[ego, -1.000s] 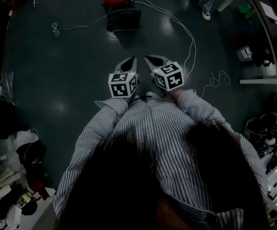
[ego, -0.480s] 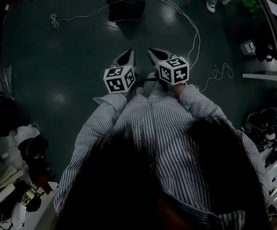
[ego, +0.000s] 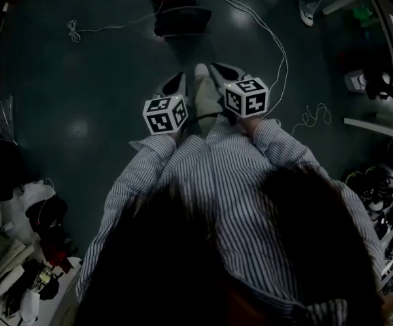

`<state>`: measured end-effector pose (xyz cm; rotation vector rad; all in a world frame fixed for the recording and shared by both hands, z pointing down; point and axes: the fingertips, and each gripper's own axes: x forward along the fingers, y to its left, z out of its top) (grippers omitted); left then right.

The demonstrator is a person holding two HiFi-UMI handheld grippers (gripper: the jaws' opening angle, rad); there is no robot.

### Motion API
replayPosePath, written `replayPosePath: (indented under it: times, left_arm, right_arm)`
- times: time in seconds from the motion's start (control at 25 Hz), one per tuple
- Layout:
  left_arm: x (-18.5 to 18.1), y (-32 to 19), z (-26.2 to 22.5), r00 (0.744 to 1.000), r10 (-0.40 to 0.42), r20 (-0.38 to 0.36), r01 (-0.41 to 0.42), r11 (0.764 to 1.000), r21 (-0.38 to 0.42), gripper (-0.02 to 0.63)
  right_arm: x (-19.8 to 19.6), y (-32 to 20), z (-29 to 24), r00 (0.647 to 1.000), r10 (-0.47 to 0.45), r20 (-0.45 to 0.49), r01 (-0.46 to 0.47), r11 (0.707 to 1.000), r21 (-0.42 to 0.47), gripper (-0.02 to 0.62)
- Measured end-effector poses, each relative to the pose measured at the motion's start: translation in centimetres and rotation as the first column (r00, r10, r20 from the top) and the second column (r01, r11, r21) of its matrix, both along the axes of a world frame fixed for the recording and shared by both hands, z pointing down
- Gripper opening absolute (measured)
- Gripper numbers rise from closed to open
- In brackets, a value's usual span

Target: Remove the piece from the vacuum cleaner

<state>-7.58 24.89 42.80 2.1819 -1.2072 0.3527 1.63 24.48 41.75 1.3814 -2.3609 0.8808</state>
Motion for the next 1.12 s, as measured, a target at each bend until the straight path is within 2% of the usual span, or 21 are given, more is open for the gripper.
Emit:
replayPosePath:
  times: [0.28,0.48,0.6,0.8,1.12]
  left_arm:
    - [1.5,-14.7,0.7,0.998,-0.043,0.041,0.044,0.999,-0.031,0.005]
    - [3.0,-22.2,0.0,0.997,-0.049,0.056,0.051,0.998,-0.035,0.005]
    - [3.3,-24.1,1.1,0.997,-0.025,0.078,0.030,0.998,-0.057,0.005]
    - [2.2,-25.8,3.8,0.996,-0.052,0.073,0.063,0.986,-0.156,0.006]
    - [2.2,-30.6,7.9,0.997,0.005,0.074,0.010,0.979,-0.206,0.006]
  right_arm:
    - [0.7,-15.4,0.2,0.996,-0.078,0.047,0.080,0.996,-0.027,0.002]
    - [2.3,-23.8,-0.6,0.994,-0.097,0.056,0.098,0.995,-0.018,0.002]
    - [2.9,-26.5,0.9,0.994,-0.088,0.065,0.091,0.994,-0.051,0.002]
    - [3.3,-28.8,4.1,0.996,-0.072,0.051,0.078,0.989,-0.127,0.002]
    - [4.6,-32.1,7.4,0.998,-0.069,0.000,0.068,0.981,-0.182,0.002]
